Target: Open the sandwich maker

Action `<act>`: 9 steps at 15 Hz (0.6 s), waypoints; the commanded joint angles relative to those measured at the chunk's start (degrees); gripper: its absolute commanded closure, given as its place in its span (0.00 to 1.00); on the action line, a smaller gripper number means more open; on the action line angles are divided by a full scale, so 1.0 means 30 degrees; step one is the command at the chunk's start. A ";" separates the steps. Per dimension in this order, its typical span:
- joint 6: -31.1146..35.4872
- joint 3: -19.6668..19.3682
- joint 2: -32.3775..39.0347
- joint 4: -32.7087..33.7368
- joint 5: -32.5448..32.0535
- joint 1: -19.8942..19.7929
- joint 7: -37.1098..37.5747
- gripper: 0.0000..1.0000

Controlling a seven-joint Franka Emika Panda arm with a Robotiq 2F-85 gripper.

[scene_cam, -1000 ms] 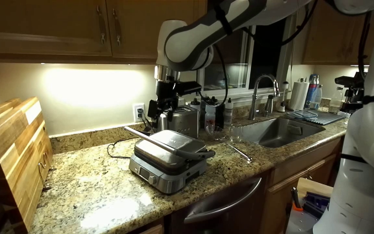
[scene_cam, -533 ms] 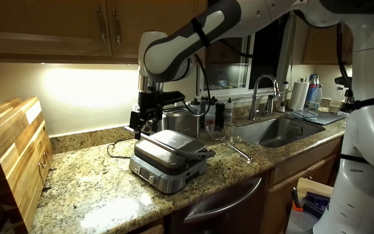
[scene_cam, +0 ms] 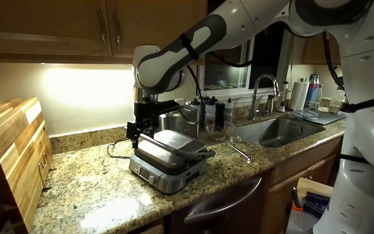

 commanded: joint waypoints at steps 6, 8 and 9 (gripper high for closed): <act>-0.0252 -0.0616 -0.0079 0.0149 -0.0578 0.0359 0.0593 0.65; -0.0340 -0.0703 -0.0066 0.0123 -0.0413 0.0259 0.0521 0.78; -0.0356 -0.0756 -0.0093 0.0134 -0.0383 0.0234 0.0502 0.84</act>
